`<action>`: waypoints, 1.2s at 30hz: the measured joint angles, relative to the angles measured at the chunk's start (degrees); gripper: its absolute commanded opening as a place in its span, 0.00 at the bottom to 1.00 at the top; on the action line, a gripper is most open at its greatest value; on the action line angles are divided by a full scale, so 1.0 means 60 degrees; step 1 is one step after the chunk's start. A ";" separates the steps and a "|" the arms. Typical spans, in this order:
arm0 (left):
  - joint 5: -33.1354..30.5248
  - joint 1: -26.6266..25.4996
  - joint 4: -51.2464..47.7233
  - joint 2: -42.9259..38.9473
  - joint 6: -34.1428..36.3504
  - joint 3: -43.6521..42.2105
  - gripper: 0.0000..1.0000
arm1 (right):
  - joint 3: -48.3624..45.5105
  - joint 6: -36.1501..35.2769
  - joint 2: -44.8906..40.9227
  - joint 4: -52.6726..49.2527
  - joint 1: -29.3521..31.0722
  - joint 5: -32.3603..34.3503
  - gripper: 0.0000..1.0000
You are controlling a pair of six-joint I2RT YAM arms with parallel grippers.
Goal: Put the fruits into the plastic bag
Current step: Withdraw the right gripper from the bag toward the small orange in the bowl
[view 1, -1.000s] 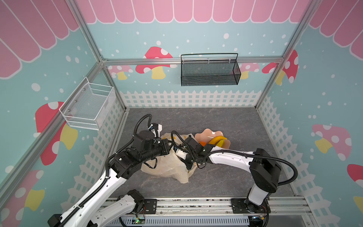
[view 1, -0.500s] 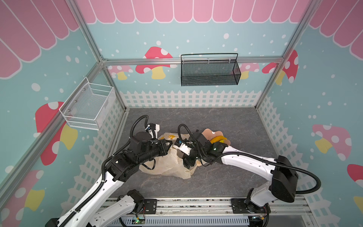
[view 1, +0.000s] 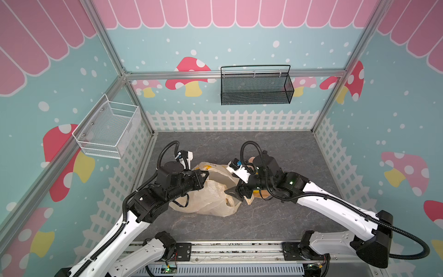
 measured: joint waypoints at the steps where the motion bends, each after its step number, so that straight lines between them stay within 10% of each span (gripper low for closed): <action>1: -0.0004 0.0004 0.0000 0.0000 0.0000 0.0000 0.00 | 0.0066 0.0033 -0.0120 -0.0033 -0.0069 -0.0018 0.86; 18: -0.0113 0.0055 -0.0291 -0.0393 -0.0007 -0.0091 0.00 | 0.1049 0.2710 0.0568 -0.0852 -0.3952 -0.0270 0.83; 36: -0.0098 0.0055 -0.0404 -0.0251 0.0004 -0.0102 0.00 | 0.1009 0.3279 0.4433 -0.1512 -0.4335 -0.0273 0.80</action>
